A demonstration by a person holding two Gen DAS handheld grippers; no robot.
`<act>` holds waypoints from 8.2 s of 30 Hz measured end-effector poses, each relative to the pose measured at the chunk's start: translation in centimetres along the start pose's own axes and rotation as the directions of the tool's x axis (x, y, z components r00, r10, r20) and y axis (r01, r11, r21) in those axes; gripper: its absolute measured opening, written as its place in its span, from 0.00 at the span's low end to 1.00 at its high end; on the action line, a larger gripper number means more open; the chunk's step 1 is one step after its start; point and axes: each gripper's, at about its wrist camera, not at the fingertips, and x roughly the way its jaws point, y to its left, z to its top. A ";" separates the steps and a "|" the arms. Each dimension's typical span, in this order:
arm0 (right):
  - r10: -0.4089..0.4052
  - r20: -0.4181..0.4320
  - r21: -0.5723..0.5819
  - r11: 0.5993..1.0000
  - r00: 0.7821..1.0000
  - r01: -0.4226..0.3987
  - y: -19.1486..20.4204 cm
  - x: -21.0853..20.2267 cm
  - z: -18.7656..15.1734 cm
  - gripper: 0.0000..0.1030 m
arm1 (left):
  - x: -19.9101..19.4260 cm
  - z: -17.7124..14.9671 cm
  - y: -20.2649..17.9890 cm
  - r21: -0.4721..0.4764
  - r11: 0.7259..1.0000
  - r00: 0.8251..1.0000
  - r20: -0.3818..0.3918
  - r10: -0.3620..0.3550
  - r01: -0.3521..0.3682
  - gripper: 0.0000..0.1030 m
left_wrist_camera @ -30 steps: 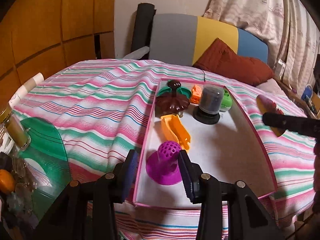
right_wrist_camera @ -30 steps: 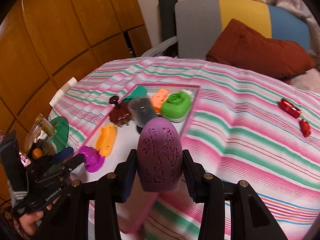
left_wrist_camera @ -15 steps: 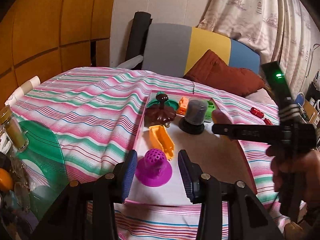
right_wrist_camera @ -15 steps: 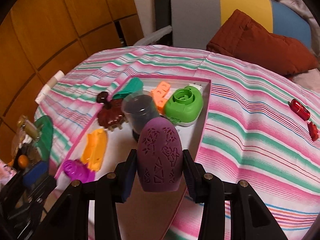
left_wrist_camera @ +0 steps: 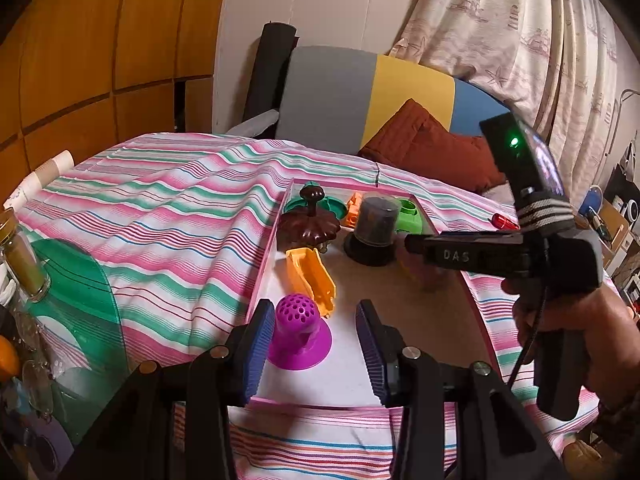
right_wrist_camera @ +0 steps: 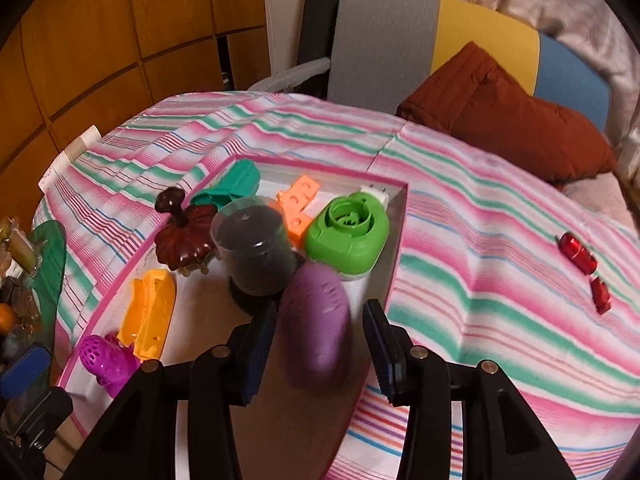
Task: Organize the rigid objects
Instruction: 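Lower the purple oval piece into the tray and open the right tool, then move the right tool to the red block and grasp it, then grasp the red cylinder with the left tool while the right tool holds the red block, then carry the red cylinder into the tray with the left tool while the right tool carries the red block, then lower the red block into the tray and open the right tool while the left tool releases the cylinder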
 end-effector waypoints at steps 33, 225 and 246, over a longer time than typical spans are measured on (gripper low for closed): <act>-0.093 -0.019 0.172 0.980 0.996 0.095 -13.6 -4.8 -5.7 0.57 | 0.5 -0.7 -7.2 0.182 0.970 0.986 -0.058 -0.155 0.163 0.41; 0.090 0.170 0.133 0.985 0.981 -0.114 -11.0 -7.8 -5.9 0.32 | 1.4 2.5 -1.3 -0.095 0.986 0.987 -0.070 -0.146 0.139 0.43; 0.285 0.084 -0.033 0.958 0.955 -0.284 -1.3 -7.4 -5.6 0.32 | -0.2 0.7 -2.5 0.069 0.998 0.996 -0.083 0.018 -0.012 0.43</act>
